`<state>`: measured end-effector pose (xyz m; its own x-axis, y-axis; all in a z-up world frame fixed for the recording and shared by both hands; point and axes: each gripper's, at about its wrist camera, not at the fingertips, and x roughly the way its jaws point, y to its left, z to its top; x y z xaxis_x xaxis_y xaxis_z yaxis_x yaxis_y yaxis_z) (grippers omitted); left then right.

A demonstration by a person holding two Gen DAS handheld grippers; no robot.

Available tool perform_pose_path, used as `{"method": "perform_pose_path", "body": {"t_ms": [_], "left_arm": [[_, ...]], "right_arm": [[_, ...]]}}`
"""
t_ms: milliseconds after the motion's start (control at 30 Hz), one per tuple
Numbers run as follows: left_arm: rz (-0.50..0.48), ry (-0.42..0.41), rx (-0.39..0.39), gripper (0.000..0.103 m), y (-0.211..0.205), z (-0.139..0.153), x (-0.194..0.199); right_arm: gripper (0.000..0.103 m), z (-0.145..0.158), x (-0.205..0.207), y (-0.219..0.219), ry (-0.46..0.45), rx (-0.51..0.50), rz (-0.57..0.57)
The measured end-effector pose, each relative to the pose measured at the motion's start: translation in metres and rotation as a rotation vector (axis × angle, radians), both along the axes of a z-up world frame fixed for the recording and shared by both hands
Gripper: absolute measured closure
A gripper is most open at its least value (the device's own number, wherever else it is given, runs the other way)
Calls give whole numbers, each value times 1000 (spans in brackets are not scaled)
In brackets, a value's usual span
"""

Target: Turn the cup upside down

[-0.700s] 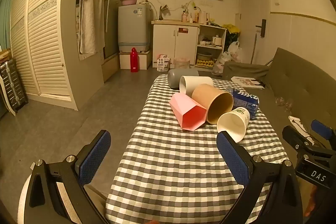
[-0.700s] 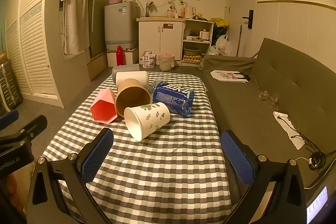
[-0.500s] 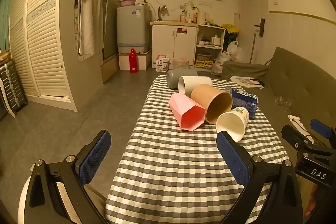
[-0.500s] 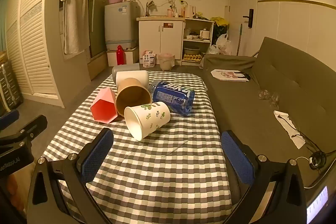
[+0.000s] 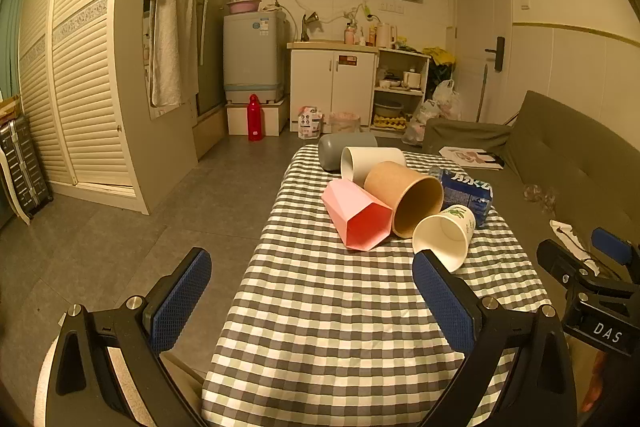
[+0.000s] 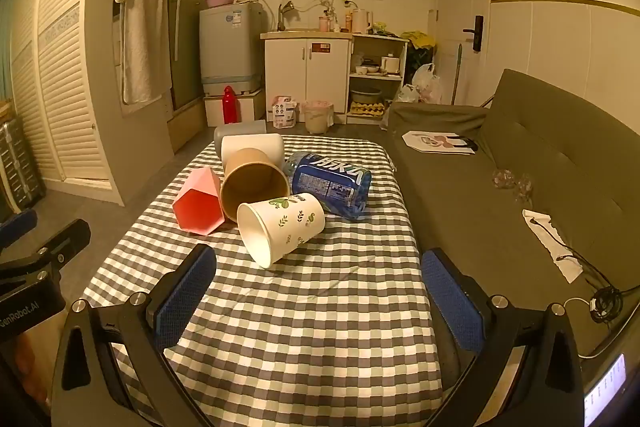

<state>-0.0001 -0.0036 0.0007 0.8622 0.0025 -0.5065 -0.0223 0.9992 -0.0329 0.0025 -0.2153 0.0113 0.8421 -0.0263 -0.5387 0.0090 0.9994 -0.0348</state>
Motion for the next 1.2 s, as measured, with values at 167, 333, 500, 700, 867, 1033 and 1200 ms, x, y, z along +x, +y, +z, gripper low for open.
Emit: {"method": "perform_pose_path", "body": {"t_ms": [167,333,500,700,867,1033,1200], "left_arm": [[-1,0,0,0,1,0,0],[-1,-2,-1,0,0,0,0],[-2,-2,-2,0,1,0,0],[-1,-3,-2,0,1,0,0],[-2,-3,-2,0,1,-1,0],[-2,-3,-2,0,1,-1,0],[-1,-2,-3,0,0,-1,0]], "right_arm": [[0,0,0,0,1,1,0],[0,-3,-2,0,1,0,0],[0,-3,-2,0,1,1,0],[0,-2,-2,0,2,1,1],[0,-2,-2,0,3,1,1],[0,-5,-2,2,3,3,3],[0,-5,-2,5,8,6,7]]}}
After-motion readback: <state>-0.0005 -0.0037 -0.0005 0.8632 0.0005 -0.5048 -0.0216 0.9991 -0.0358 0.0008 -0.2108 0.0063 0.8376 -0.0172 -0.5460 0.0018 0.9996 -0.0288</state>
